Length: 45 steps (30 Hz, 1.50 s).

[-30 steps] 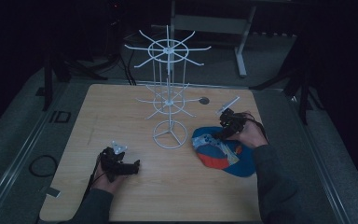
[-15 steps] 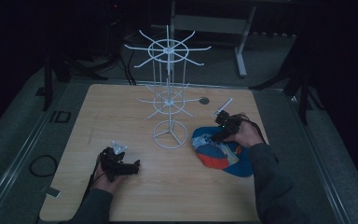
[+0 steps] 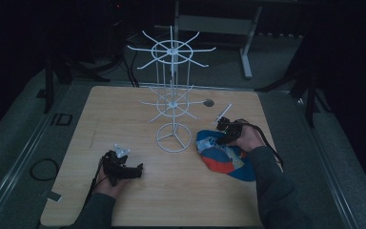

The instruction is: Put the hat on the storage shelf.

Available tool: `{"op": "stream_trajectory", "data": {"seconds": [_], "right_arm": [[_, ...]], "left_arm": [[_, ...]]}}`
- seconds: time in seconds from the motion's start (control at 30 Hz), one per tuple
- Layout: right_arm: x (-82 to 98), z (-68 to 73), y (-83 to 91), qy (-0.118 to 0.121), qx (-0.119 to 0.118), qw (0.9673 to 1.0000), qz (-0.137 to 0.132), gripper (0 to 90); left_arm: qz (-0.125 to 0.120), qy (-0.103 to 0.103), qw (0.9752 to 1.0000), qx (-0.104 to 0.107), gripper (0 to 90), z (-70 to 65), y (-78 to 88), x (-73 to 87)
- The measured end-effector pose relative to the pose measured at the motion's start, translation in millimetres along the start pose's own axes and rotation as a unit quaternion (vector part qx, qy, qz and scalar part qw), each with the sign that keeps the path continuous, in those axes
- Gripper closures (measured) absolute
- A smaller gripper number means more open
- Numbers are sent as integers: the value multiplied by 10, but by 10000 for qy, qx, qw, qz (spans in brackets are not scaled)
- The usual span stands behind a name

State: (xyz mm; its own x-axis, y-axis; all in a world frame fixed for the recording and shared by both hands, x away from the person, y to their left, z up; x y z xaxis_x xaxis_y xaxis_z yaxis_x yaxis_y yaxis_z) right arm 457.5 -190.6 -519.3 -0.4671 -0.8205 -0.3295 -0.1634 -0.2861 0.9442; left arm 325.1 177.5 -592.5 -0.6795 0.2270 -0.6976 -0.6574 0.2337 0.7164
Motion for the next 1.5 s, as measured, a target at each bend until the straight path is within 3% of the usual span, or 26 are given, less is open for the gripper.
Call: {"op": "stream_trajectory", "data": {"seconds": [0.17, 0.43, 0.53, 0.77, 0.93, 1.33, 1.5], "right_arm": [[31, 30, 99, 54, -1, 9998, -180, 878], [127, 72, 377, -60, -1, 9975, -709, 877], [174, 107, 504, -134, -41, 9948, -1012, 878], [232, 145, 640, -192, 28, 9922, -1228, 877], [286, 201, 795, -255, -88, 9869, -1591, 877], [359, 267, 1008, -333, -128, 9787, -2020, 877], [364, 286, 1036, -336, -135, 9773, -2086, 877]], "left_arm": [[1, 0, 10000, 1, 1, 0, 0, 0], [1, -2, 10000, -1, 1, 0, 0, 0], [-1, -5, 10000, -5, 1, 1, 0, 0], [-2, -2, 10000, -1, 1, 0, 0, 0], [-2, -9, 10000, -2, 1, 1, 0, 0], [-9, -3, 10000, -10, 1, 1, -1, -1], [-10, -2, 10000, -10, 1, 1, -1, -1]]}}
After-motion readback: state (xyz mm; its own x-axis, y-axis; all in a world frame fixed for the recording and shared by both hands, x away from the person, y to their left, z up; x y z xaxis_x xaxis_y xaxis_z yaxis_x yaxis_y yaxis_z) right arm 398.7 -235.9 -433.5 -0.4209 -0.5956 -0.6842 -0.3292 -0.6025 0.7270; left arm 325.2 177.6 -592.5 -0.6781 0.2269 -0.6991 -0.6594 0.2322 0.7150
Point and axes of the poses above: each handheld gripper's, and its own axes: y roughly backward along the jaws, x roughly out of its underside, z roughly to its left, the point moved 3 cm from there along -y, roughly forward along the jaws, and after that the axes turned 1 degree about -z, right-handed, at the moved point
